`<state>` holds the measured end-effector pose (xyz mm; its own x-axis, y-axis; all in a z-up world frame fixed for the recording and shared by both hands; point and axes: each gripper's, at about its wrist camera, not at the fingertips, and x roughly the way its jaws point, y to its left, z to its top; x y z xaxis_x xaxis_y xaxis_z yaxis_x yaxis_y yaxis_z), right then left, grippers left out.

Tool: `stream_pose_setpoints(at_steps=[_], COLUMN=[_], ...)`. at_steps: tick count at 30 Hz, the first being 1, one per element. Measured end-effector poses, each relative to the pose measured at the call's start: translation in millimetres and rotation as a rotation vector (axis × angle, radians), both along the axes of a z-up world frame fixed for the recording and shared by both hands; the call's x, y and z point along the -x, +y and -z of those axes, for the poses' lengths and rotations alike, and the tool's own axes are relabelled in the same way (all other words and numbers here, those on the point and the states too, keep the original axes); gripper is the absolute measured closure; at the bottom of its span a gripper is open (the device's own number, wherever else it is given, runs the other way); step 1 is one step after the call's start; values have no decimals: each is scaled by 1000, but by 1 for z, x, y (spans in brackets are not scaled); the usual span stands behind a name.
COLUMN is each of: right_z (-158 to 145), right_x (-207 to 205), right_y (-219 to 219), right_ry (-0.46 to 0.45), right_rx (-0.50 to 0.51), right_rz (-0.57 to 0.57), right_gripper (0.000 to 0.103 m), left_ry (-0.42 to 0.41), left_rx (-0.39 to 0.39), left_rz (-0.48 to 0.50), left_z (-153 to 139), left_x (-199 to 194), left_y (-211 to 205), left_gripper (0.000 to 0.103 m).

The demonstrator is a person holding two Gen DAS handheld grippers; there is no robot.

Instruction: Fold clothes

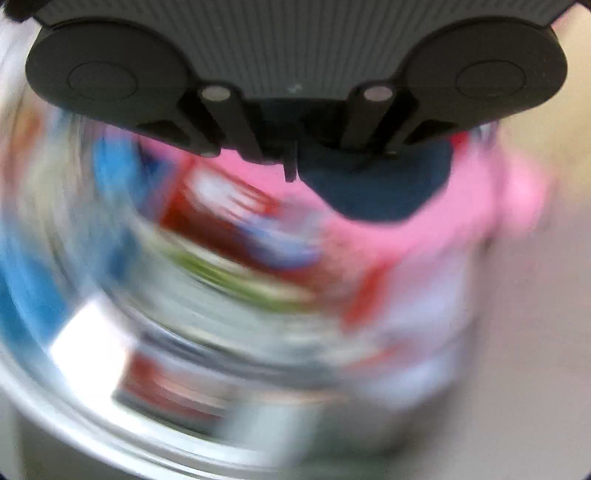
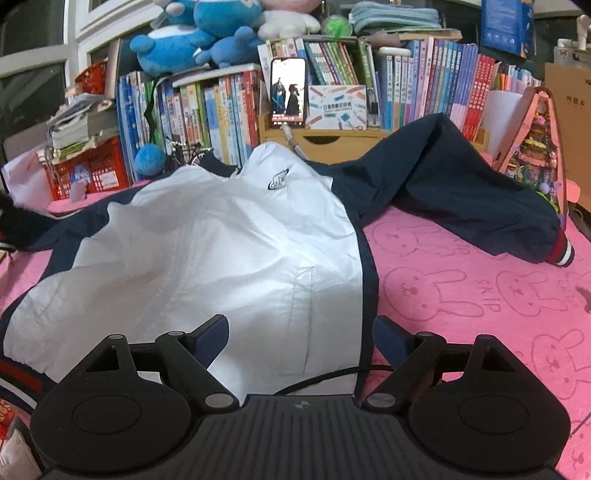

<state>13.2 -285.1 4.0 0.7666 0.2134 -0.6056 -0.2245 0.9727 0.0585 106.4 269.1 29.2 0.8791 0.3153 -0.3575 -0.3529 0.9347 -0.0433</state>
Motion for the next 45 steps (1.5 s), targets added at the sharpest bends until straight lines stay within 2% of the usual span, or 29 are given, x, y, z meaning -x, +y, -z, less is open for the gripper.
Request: stream_pose_setpoints(at_steps=[2, 3, 4, 6, 8, 9, 11, 15, 17, 18, 21, 23, 24, 25, 26, 27, 29, 30, 32, 33, 36, 37, 38, 39, 40, 41, 42, 45], right_z=[2, 3, 4, 6, 7, 8, 9, 12, 15, 16, 18, 18, 18, 18, 18, 18, 18, 19, 20, 20, 22, 22, 22, 22, 22, 21, 21, 19], right_x=[-6, -8, -11, -13, -13, -13, -13, -16, -18, -19, -21, -20, -20, -20, -20, -21, -23, -24, -28, -30, -36, -37, -38, -39, -40, -40, -40, -38], right_y=[4, 7, 10, 17, 23, 25, 29, 26, 25, 24, 24, 26, 27, 27, 28, 29, 30, 31, 33, 34, 37, 38, 39, 40, 40, 40, 40, 38], right_ry=[9, 13, 17, 18, 13, 11, 10, 21, 29, 33, 39, 37, 35, 36, 37, 40, 45, 48, 52, 55, 61, 61, 59, 57, 56, 56, 55, 49], right_rx=[-6, -7, -8, -4, 12, 21, 33, 13, 3, -1, -10, -10, -8, -6, -3, 2, 17, 21, 24, 25, 29, 29, 28, 28, 28, 30, 32, 35], right_rz=[-1, -5, -10, -35, -64, -74, -88, -83, -79, -77, -75, -78, -80, -81, -82, -82, -80, -79, -77, -76, -72, -73, -74, -76, -78, -79, -81, -79], right_gripper=[18, 18, 18, 18, 18, 18, 18, 18, 18, 18, 18, 18, 18, 18, 18, 18, 18, 18, 18, 18, 18, 18, 18, 18, 18, 18, 18, 18], left_ry=[125, 190, 251, 342, 321, 308, 261, 136, 61, 37, 54, 85, 94, 106, 122, 122, 65, 15, -53, -52, 139, 202, 237, 219, 212, 224, 235, 259], left_rx=[-317, -402, -432, -409, -344, -274, -55, 394, 570, 619, 608, 649, 677, 687, 658, 607, 456, 338, 49, -43, -52, -55, -13, 105, 187, 209, 230, 290], left_rz=[251, 345, 401, 453, 429, 423, 432, 433, 402, 375, 234, 161, 129, 101, 85, 76, 59, 40, -58, -115, -334, -407, -453, -454, -455, -459, -463, -473], left_z=[12, 23, 34, 54, 60, 58, 48, 34, 32, 32, 37, 49, 56, 60, 59, 51, 20, -3, -43, -56, -52, -51, -46, -35, -24, -14, -5, 22], left_x=[3, 7, 9, 13, 21, 24, 30, 43, 47, 46, 21, 3, -5, -13, -19, -24, -24, -22, -19, -20, -36, -42, -42, -32, -25, -21, -17, -3], left_y=[-68, -90, -104, -119, -116, -110, -88, -42, -23, -16, -8, -3, -1, 1, 1, 2, 8, 16, 32, 44, 96, 114, 130, 143, 152, 153, 154, 155], left_gripper=[92, 91, 90, 87, 85, 84, 66, 50, 43, 42, 38, 40, 45, 73, 88, 88, 89, 89, 87, 86, 79, 73, 67, 63, 54, 46, 43, 42])
